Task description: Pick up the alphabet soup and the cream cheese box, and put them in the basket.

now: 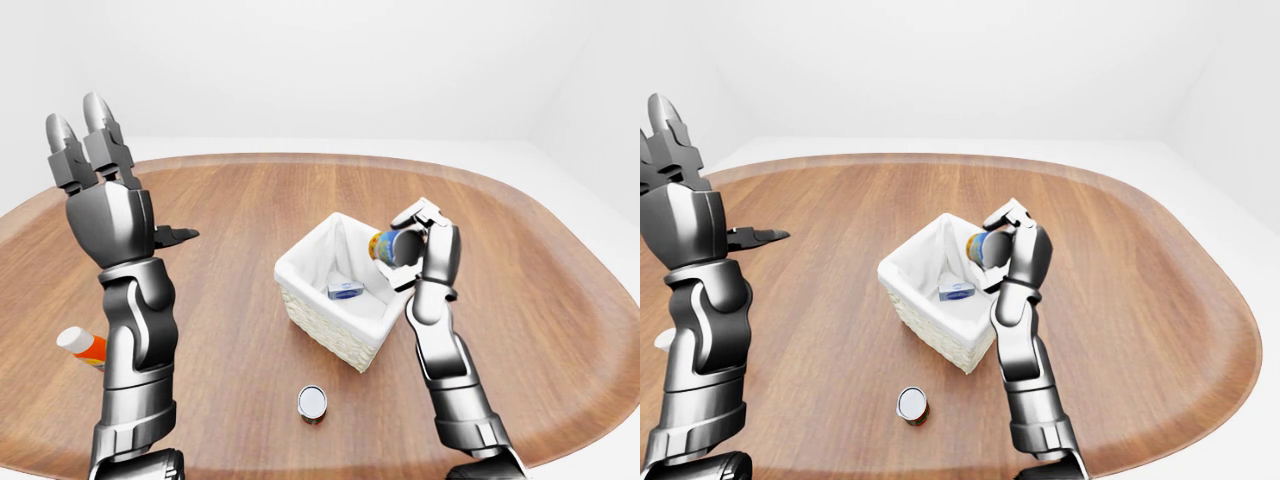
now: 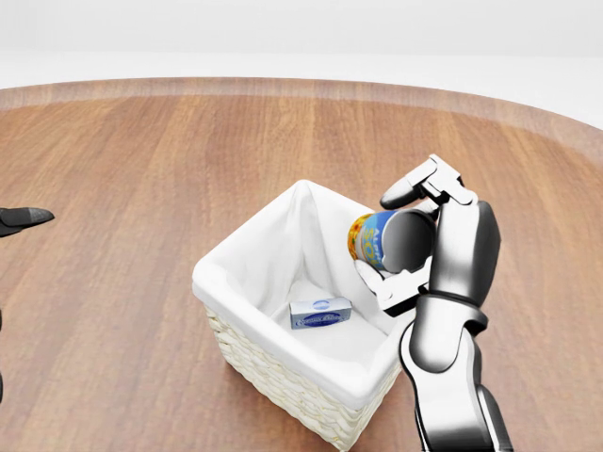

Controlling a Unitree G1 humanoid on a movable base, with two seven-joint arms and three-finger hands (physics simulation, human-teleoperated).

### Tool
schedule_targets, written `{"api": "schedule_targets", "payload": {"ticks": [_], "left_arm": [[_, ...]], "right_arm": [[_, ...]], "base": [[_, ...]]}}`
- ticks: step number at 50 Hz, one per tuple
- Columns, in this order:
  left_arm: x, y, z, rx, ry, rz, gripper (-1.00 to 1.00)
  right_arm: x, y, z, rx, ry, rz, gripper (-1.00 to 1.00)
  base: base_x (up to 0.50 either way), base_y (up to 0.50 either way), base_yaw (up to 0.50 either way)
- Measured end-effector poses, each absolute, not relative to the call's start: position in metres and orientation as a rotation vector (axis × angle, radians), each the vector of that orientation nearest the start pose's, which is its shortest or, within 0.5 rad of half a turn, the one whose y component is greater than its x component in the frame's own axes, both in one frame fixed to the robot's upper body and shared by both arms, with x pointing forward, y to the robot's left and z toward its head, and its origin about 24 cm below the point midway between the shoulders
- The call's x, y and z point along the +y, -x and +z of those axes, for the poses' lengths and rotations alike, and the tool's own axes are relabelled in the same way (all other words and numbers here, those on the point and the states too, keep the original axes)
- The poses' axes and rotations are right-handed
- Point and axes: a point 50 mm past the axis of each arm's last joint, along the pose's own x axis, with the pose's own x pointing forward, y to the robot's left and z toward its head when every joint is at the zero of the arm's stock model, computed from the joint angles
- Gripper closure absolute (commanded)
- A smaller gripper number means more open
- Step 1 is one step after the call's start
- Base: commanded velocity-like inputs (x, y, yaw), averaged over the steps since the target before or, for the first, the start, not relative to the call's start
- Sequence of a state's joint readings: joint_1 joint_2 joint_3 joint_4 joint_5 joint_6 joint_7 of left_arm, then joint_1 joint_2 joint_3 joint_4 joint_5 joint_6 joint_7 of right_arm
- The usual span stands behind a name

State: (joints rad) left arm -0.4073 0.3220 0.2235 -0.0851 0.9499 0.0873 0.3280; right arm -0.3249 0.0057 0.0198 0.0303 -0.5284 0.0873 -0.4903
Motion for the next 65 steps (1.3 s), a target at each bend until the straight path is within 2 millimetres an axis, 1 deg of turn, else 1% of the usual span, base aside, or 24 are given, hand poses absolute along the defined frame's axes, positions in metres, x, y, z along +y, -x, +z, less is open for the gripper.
{"api": "schedule_targets", "payload": {"ticks": [16, 30, 36, 46, 56, 65], "left_arm": [[0.237, -0.291, 0.206, -0.539, -1.132, 0.738, -1.00], [0.238, -0.291, 0.207, -0.540, -1.126, 0.740, -1.00], [0.237, -0.291, 0.207, -0.541, -1.126, 0.740, -1.00], [0.238, -0.291, 0.206, -0.539, -1.124, 0.740, -1.00], [0.238, -0.290, 0.206, -0.538, -1.123, 0.739, -1.00], [0.238, -0.290, 0.206, -0.538, -1.123, 0.739, -1.00]], "right_arm": [[-0.113, -0.328, 0.122, -0.320, 0.588, -0.346, 1.00], [-0.090, -0.332, 0.136, -0.390, 0.726, -0.234, 1.00], [-0.082, -0.334, 0.135, -0.402, 0.812, -0.203, 1.00], [-0.077, -0.338, 0.135, -0.407, 0.910, -0.173, 1.00], [-0.078, -0.342, 0.133, -0.393, 0.954, -0.170, 1.00], [-0.082, -0.350, 0.120, -0.338, 0.971, -0.173, 1.00]], "base": [[0.00, 0.00, 0.00], [0.00, 0.00, 0.00], [0.00, 0.00, 0.00], [0.00, 0.00, 0.00], [0.00, 0.00, 0.00], [0.00, 0.00, 0.00]]}}
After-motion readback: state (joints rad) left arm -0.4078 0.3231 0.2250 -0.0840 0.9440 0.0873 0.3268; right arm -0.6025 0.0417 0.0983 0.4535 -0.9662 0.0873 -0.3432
